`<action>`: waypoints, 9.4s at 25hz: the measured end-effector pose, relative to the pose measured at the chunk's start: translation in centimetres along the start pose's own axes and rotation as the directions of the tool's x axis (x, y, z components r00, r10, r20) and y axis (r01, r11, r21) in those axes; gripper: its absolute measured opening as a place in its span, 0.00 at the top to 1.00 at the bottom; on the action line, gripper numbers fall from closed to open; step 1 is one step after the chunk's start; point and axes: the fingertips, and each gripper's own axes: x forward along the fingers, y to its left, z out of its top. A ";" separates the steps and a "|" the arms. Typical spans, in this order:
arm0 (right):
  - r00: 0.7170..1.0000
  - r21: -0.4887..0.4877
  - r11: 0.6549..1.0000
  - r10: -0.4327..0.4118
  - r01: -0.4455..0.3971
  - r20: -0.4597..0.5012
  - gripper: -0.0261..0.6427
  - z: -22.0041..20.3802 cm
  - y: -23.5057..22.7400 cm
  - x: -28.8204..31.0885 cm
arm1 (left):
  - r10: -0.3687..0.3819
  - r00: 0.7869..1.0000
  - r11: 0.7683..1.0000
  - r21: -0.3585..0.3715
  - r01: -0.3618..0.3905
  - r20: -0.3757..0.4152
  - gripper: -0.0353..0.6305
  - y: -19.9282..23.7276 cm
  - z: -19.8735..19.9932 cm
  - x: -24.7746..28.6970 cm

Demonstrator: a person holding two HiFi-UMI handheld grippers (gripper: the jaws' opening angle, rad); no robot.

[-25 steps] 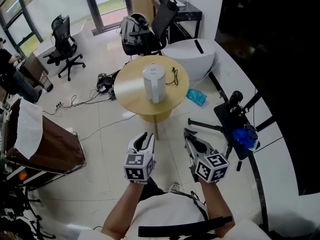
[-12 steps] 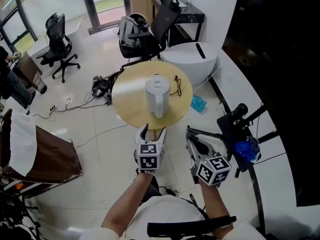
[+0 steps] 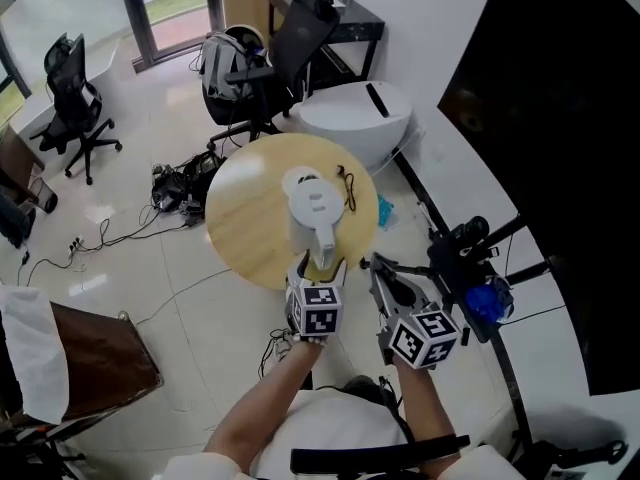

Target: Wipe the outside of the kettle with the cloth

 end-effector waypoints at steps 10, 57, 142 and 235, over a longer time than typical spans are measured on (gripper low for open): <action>0.999 -0.085 0.996 0.015 -0.017 -0.030 0.92 2.8 -0.5 6.2 | -0.028 1.000 0.999 -0.023 0.028 -0.007 0.45 -0.2 0.5 2.7; 0.774 -0.504 0.657 0.199 -0.560 -0.601 0.92 1.3 -0.4 26.2 | 0.225 0.974 0.973 -0.050 -0.226 -0.023 0.70 3.8 0.2 2.0; 0.741 -0.350 0.740 0.288 -0.575 -0.607 0.92 -19.3 -7.6 22.9 | 0.092 0.992 0.993 0.083 -0.084 -0.089 0.70 4.9 0.6 0.6; 0.837 -0.935 -0.051 0.431 -0.350 -0.337 0.91 -1.9 -4.7 29.2 | 0.086 0.992 0.995 0.061 -0.081 -0.090 0.69 5.1 0.5 1.1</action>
